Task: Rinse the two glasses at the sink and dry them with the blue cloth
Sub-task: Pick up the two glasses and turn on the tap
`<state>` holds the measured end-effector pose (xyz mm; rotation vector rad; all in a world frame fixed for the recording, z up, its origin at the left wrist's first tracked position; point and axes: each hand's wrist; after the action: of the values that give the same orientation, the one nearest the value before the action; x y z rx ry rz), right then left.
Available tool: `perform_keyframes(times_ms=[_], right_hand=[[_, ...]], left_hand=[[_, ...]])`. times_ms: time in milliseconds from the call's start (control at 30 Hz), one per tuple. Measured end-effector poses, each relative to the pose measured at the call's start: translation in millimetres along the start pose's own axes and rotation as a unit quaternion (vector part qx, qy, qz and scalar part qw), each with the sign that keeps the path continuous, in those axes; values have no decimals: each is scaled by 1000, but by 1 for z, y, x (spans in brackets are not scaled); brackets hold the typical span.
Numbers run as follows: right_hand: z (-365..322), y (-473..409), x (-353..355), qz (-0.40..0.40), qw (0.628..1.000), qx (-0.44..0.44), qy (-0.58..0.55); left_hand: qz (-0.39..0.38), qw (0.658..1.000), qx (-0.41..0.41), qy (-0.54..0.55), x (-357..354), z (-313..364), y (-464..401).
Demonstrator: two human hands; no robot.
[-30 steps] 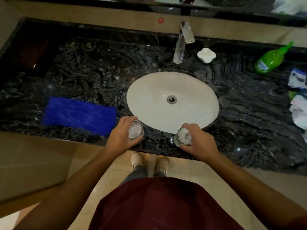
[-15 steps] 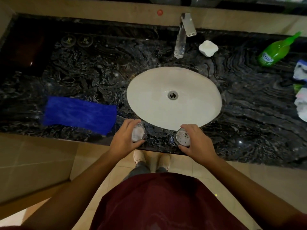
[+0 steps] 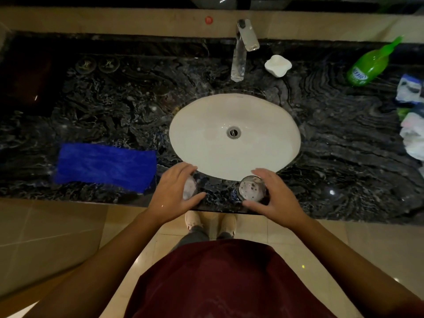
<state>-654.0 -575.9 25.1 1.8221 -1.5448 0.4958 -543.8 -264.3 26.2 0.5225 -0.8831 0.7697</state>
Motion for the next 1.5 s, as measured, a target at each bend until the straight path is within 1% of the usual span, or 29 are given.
perform_keyframes(times_ms=[67,133,200,267,367,467,633,767,867,967,1100,1133,1167,1200,1233,1300,1333,1400,1500], right_hand=[[17,8,10,61,998,-17,-15],[41,14,15,103,993,-52,41],[65,19,16,102,982,-102,122],[85,24,12,80,971,-144,175],[104,30,4,58,960,-163,221],[111,32,-3,51,955,-164,242],[117,33,-10,70,953,-159,250],[114,33,-8,86,953,-146,253],[104,27,-4,92,952,-164,243],[91,14,9,53,942,-217,251],[68,-9,34,-5,912,-279,302],[62,-21,41,-20,910,-285,300],[54,-35,51,-33,916,-285,281],[45,-53,61,-36,929,-270,250],[35,-75,72,-15,947,-240,211],[13,-124,94,69,975,-155,147],[3,-151,104,118,978,-112,127],[-14,-205,118,199,974,-45,103],[-24,-272,133,268,961,23,66]], left_hand=[[7,1000,-25,5,-2,15,-10],[-12,999,-44,24,-10,35,-21],[-45,996,-64,42,-23,54,-32],[-84,992,-64,66,-38,69,-42],[-136,984,-34,111,-60,82,-53],[-151,976,0,154,-79,89,-58],[-135,973,27,187,-96,89,-59],[-119,973,26,194,-98,91,-68],[-96,962,71,244,-91,88,-83],[-67,950,97,288,-69,70,-117],[-33,953,89,288,-27,31,-178],[-29,955,93,282,-19,21,-193],[-26,957,95,274,-13,10,-207],[-22,958,97,267,-8,-1,-220],[-18,960,97,263,-5,-11,-232],[-13,961,93,259,-2,-25,-254],[-11,962,90,259,-3,-30,-263],[0,963,87,256,-7,-40,-278],[14,962,89,259,-20,-46,-298]])
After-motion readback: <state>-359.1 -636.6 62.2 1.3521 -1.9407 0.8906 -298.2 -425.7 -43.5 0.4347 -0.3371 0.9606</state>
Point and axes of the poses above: each hand's wrist, its own y-axis away from the middle knuckle, its own x-axis out of the back of the hand, z = x × y, and after that the axes turned 5 degrees about -z, right-handed
